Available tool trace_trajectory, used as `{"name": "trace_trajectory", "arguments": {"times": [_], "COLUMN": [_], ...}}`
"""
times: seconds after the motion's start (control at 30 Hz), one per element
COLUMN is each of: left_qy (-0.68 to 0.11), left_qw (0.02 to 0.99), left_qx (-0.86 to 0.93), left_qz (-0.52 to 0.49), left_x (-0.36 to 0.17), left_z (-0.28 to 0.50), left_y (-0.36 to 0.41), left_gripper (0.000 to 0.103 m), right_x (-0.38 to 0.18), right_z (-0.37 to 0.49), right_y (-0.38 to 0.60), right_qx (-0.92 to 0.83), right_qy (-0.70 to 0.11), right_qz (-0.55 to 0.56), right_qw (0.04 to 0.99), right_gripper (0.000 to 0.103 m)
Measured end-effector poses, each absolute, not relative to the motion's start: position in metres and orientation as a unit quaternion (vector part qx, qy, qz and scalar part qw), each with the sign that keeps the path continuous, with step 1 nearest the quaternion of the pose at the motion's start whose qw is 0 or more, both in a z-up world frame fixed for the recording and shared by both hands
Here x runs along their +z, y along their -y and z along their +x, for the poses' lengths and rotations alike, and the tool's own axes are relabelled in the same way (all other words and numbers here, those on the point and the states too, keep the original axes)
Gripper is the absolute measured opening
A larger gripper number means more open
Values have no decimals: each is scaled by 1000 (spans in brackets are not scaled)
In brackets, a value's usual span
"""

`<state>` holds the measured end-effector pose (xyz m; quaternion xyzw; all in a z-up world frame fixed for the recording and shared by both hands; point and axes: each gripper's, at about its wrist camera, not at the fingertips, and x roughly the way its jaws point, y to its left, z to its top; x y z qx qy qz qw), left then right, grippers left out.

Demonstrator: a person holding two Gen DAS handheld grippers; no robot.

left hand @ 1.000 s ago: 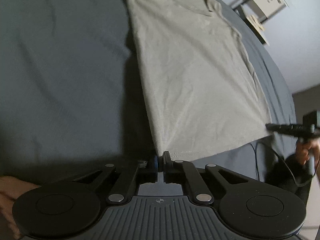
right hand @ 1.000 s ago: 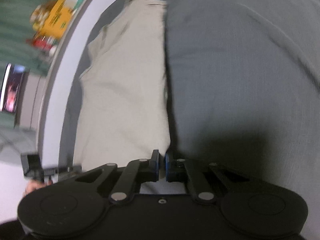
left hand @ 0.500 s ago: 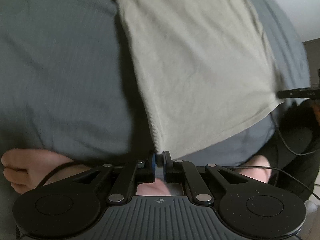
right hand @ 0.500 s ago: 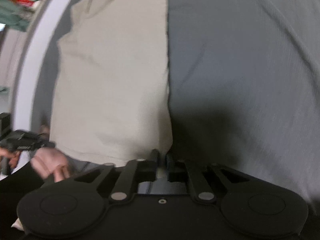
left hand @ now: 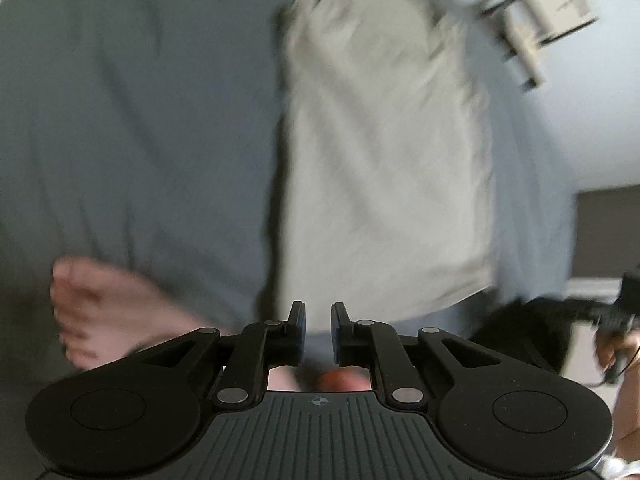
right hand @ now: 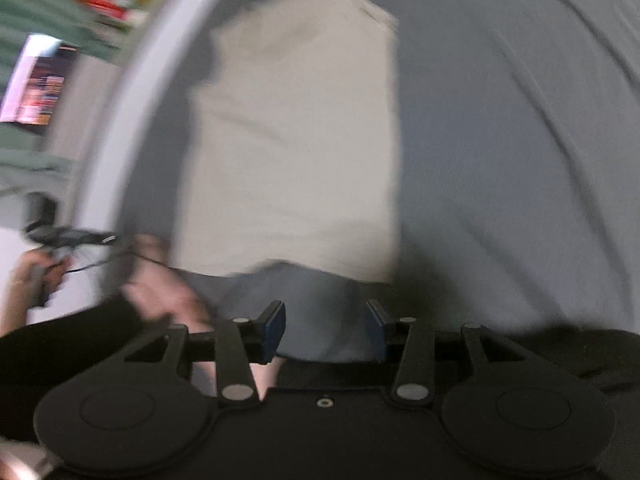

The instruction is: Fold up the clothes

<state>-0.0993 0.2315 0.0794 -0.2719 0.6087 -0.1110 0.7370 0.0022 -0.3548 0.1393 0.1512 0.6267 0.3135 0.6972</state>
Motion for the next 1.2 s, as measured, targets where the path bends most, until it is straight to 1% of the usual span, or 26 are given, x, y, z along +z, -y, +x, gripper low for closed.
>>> {"name": "trace_trajectory", "arguments": {"times": [0.1,0.17,0.2,0.23,0.33,0.43,0.5,0.6,0.73,0.9,0.97,1.07,1.13,1.2], "left_qy": [-546,-508,-492,-480,-451,-442,-451,-448,-439,-440,-437,-430,-423,-400], "left_qw": [782,811,823,833,856,868,871,875,879,872,876,879,881,885], "left_qx": [-130,-138,-143,-146,-148,-130,-98,-60,-12,-9,3,30,46,57], "left_qz": [-270,-255,-245,-235,-205,-185,-169,-175,-188,-214,-207,-203,-206,-232], "left_x": [130,160,171,180,198,200,190,166,133,69,48,20,3,-11], "left_z": [-87,-73,-65,-54,-19,22,54,87,129,178,191,205,213,218], "left_y": [-234,-233,-231,-228,-220,-207,-191,-201,-220,-224,-222,-223,-225,-233], "left_gripper": [11,11,11,11,11,12,12,12,12,12,12,12,12,12], "right_x": [210,252,272,285,300,281,251,189,112,42,27,19,20,22], "right_z": [4,11,18,27,59,99,122,153,162,137,126,124,121,119], "right_y": [355,353,350,344,319,287,263,243,244,253,260,265,269,273], "right_qx": [357,366,368,363,334,302,290,270,275,304,309,321,336,347], "right_qy": [-549,-490,-458,-431,-375,-363,-368,-376,-366,-365,-379,-405,-399,-385], "right_qz": [176,167,157,139,78,18,10,65,168,213,218,223,231,236], "right_qw": [735,773,794,814,861,882,883,884,873,854,844,826,821,822], "right_gripper": [44,46,50,56,57,57,57,55,54,54,54,54,54,55]}}
